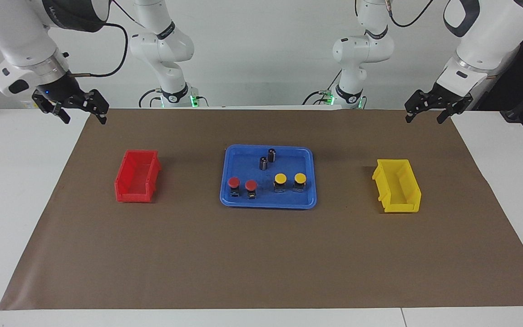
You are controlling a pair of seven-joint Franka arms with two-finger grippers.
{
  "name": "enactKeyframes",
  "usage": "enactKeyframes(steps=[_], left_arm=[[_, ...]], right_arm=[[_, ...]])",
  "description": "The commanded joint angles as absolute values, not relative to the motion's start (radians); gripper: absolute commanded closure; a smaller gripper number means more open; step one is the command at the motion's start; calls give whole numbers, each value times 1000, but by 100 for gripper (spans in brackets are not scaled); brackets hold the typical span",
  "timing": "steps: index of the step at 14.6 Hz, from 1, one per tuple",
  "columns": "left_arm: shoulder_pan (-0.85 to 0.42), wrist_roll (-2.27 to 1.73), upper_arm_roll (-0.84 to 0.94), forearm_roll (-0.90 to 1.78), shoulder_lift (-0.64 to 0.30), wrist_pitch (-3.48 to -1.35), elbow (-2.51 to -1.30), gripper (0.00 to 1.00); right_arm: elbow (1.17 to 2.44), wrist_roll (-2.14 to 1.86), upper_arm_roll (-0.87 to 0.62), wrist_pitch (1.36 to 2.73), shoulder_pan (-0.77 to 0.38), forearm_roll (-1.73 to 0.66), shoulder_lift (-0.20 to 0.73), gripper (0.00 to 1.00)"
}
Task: Sort red and yellow buttons by color
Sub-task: 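Reach the right gripper toward the red buttons on the blue tray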
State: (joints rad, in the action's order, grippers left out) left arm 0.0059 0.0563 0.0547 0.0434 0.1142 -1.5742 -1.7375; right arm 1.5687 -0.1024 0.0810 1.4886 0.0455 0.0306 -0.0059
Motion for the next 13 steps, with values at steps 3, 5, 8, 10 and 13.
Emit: enactKeyframes(steps=[3, 5, 8, 10, 13], left_arm=[[5, 57, 51, 32, 115, -1559, -1730, 0], [3, 55, 51, 32, 114, -1555, -1730, 0], [5, 55, 51, 32, 114, -1559, -1730, 0], [5, 55, 51, 32, 114, -1557, -1730, 0], [5, 55, 51, 32, 115, -1555, -1730, 0]], right_arm=[[1585, -110, 78, 1482, 49, 35, -26, 0], [1588, -110, 78, 1485, 48, 35, -26, 0], [1574, -110, 39, 1488, 46, 35, -17, 0], [1543, -94, 11, 1486, 45, 35, 3, 0], [1445, 44, -116, 1480, 45, 40, 90, 0]])
